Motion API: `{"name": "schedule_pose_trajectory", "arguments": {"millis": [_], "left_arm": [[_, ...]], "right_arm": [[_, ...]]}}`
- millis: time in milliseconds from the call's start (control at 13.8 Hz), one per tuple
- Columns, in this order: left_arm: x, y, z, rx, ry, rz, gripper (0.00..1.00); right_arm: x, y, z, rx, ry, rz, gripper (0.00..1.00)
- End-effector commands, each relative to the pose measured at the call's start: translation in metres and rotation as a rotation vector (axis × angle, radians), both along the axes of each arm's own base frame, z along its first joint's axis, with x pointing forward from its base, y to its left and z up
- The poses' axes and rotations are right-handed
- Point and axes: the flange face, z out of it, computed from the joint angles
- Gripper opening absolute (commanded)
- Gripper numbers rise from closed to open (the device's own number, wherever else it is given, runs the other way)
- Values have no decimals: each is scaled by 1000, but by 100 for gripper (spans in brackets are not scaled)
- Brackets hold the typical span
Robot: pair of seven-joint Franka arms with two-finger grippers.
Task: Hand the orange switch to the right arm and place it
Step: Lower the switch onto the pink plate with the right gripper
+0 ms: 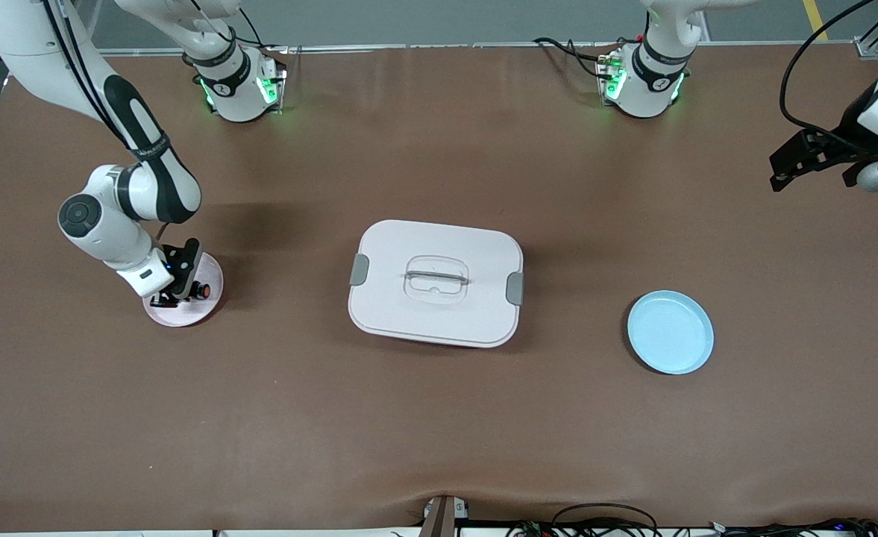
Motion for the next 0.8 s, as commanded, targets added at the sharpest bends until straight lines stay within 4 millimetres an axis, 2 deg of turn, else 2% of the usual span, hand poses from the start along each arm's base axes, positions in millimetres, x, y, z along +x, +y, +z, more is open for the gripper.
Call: {"name": "schedule_pose_trajectory", "arguments": {"millis": [0,73,145,218,508,726], "left_arm": [[-12,-5,3,-18,-14,7,100],[-13,-6,3,-18,-15,6,100],[-13,-7,3,-18,-14,4,100],[-12,-7,2,-18,-12,4,100],[-12,-8,3,-18,-13,3,100],[-12,-9,2,-17,-12,1,100]], "right_arm": [[8,-2,-2,11,-13,0,0],[8,-3,0,13,-15,-15,0],[8,-4,-2,24,-12,-48,21],[7,-4,-4,32,-6,-63,99],[11,-1,2,35,3,-61,100],[25,-1,29,55,68,-73,100]]}}
